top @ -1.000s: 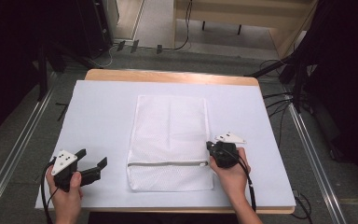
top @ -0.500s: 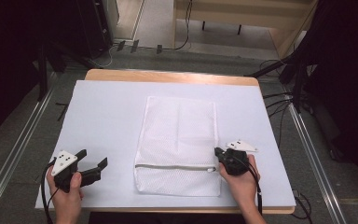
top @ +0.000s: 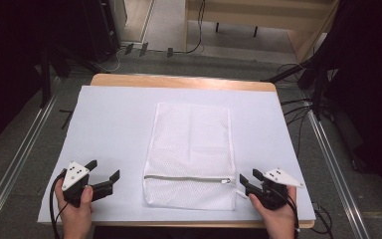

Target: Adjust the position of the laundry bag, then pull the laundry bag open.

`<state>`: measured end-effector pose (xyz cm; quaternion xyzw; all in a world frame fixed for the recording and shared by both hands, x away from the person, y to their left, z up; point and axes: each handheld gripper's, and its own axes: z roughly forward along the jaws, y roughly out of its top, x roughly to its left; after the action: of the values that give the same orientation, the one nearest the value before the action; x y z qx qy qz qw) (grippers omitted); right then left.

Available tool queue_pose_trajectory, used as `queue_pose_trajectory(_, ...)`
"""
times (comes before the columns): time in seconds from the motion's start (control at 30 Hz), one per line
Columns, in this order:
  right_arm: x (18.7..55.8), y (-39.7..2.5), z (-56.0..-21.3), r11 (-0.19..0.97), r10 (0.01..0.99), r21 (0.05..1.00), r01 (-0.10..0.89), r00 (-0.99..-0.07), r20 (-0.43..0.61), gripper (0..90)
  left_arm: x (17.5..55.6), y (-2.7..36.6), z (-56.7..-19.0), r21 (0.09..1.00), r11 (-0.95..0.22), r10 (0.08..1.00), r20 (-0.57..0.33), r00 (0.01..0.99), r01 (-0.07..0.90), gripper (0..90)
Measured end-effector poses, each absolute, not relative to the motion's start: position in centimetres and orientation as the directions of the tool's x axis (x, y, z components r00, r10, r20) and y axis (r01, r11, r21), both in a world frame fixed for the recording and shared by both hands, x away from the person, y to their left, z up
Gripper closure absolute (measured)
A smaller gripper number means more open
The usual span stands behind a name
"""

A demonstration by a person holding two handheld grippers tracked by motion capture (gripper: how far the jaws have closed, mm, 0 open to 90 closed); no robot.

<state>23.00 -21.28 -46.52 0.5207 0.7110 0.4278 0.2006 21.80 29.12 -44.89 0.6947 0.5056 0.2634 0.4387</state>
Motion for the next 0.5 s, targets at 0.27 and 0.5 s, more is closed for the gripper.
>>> queue_pose_trajectory(0.27,20.8,-22.2,-46.8,0.046,0.893,0.84,0.541,-0.398,0.208,52.3,21.8,27.5,-44.9,0.86,-0.097,0.917,-0.118,0.38,0.501,13.4)
queue_pose_trajectory(0.5,21.1,-21.6,-46.8,0.07,0.871,0.842,0.535,-0.445,0.21,53.8,21.9,24.7,-44.7,0.857,-0.102,0.89,-0.148,0.432,0.505,14.3)
